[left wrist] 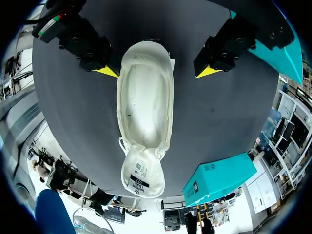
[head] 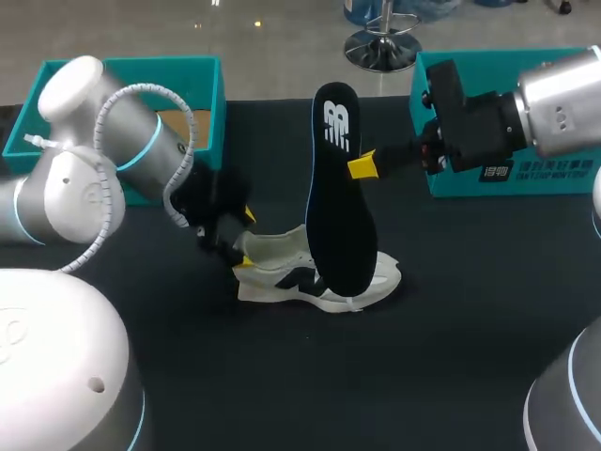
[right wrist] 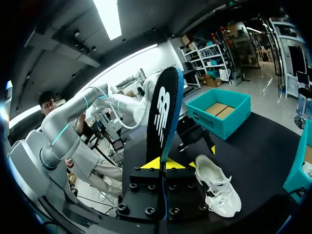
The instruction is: Take the shoe out of the shoebox, open the shoe tongue, remove and reinsert the insole, then place the shoe into the shoebox
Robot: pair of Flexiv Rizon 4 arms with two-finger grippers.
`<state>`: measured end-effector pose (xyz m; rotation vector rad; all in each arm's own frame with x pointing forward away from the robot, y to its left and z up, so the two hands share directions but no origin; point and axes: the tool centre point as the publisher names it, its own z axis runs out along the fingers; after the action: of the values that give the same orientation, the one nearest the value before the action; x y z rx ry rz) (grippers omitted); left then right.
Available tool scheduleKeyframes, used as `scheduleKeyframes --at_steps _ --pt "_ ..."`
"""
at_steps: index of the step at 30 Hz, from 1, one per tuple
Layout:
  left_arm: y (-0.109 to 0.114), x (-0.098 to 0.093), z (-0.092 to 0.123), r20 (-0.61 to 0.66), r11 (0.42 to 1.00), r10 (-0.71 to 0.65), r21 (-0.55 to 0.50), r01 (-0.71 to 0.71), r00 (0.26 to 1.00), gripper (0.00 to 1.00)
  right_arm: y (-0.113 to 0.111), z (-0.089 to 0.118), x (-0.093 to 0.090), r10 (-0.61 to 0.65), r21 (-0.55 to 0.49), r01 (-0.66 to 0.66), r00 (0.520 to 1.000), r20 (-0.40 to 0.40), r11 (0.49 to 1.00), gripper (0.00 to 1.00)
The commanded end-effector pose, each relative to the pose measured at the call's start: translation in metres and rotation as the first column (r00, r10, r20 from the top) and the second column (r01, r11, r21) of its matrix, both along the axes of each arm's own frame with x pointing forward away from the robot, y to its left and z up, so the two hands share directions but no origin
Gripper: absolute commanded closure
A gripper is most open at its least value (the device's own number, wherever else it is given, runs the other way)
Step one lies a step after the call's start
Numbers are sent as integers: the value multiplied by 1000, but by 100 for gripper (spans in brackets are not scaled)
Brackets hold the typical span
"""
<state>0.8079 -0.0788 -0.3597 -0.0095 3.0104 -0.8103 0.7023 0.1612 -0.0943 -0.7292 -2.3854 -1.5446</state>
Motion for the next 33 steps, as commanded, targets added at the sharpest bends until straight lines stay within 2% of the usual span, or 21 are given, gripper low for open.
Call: scheduleKeyframes --at_steps 1,6,13,19,27,33 --pt "-2 1 1 0 999 3 50 -3 1000 0 2 -1 0 -3 -2 3 1000 0 1000 100" --pt "-2 1 1 0 999 3 50 -3 1000 0 2 -1 0 -3 -2 3 1000 0 1000 100" --pt "1 -9 13 60 978 -59 202 46 996 0 2 -1 0 -3 -2 3 1000 0 1000 100" --pt "5 -5 17 68 944 -29 331 5 997 0 2 -1 0 -3 -2 3 1000 0 1000 100" --pt "5 -5 20 65 908 -44 418 13 997 0 2 -1 0 -3 -2 3 1000 0 1000 100" --pt "6 -6 26 62 896 -57 444 23 997 0 2 -1 0 -3 -2 3 1000 0 1000 100"
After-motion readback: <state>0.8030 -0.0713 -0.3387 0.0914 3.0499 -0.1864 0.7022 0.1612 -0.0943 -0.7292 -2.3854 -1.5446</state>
